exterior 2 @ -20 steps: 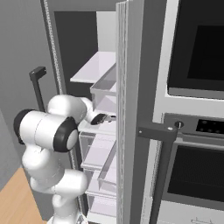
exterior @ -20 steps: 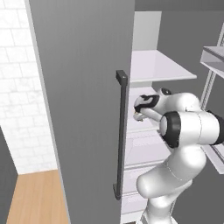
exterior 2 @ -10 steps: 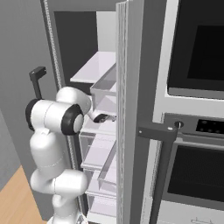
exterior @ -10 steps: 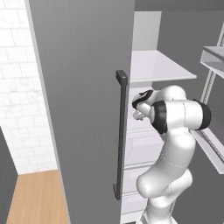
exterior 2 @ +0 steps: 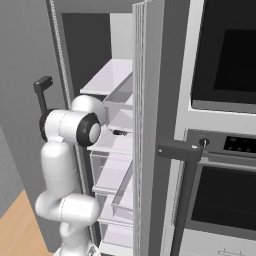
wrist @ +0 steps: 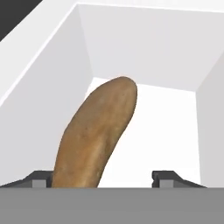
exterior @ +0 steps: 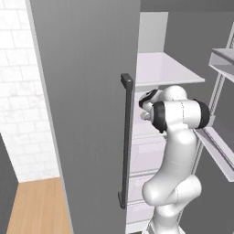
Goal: Place one sweet potato and one chicken drumstick in each tupperware on the nearby counter, to pack two identical lunches.
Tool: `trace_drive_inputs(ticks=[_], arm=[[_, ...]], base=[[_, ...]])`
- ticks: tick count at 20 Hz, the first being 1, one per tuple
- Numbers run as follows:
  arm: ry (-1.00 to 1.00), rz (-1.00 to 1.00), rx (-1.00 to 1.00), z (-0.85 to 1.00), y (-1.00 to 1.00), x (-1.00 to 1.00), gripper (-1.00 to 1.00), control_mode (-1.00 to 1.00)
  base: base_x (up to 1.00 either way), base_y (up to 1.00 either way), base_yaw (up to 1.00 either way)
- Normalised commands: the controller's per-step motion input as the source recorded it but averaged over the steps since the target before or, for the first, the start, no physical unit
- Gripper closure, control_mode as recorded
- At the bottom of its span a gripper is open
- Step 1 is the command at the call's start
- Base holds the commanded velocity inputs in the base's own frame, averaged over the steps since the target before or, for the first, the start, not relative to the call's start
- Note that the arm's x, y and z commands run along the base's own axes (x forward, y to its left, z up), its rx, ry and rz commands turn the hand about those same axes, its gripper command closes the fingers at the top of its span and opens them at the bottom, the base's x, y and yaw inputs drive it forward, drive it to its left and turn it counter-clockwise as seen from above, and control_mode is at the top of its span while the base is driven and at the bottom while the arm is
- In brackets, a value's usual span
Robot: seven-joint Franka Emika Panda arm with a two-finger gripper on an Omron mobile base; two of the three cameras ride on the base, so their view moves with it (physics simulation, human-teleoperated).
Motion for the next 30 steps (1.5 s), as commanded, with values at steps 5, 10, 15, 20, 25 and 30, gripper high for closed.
trace_drive_inputs(ticks=[5, 10, 15, 20, 25, 30], arm=[[0.05, 0.00, -0.06, -0.72, 0.00, 0.18, 1.00, -1.00], [0.15, 0.00, -0.06, -0.56, 0.11, 0.06, 1.00, -1.00], [0.15, 0.02, 0.00, -0.10, 0.01, -0.05, 1.00, -1.00], [0.06, 0.02, 0.00, -0.31, 0.00, -0.38, 1.00, -1.00], [0.00, 0.00, -0.06, -0.73, 0.04, -0.95, 1.00, -1.00], [-0.09, 0.00, -0.03, -0.10, 0.31, -1.00, 1.00, -1.00]], base=[[0.00, 0.00, 0.00], [0.00, 0.00, 0.00], [0.00, 0.00, 0.00], [0.00, 0.00, 0.00], [0.00, 0.00, 0.00], [0.00, 0.00, 0.00]])
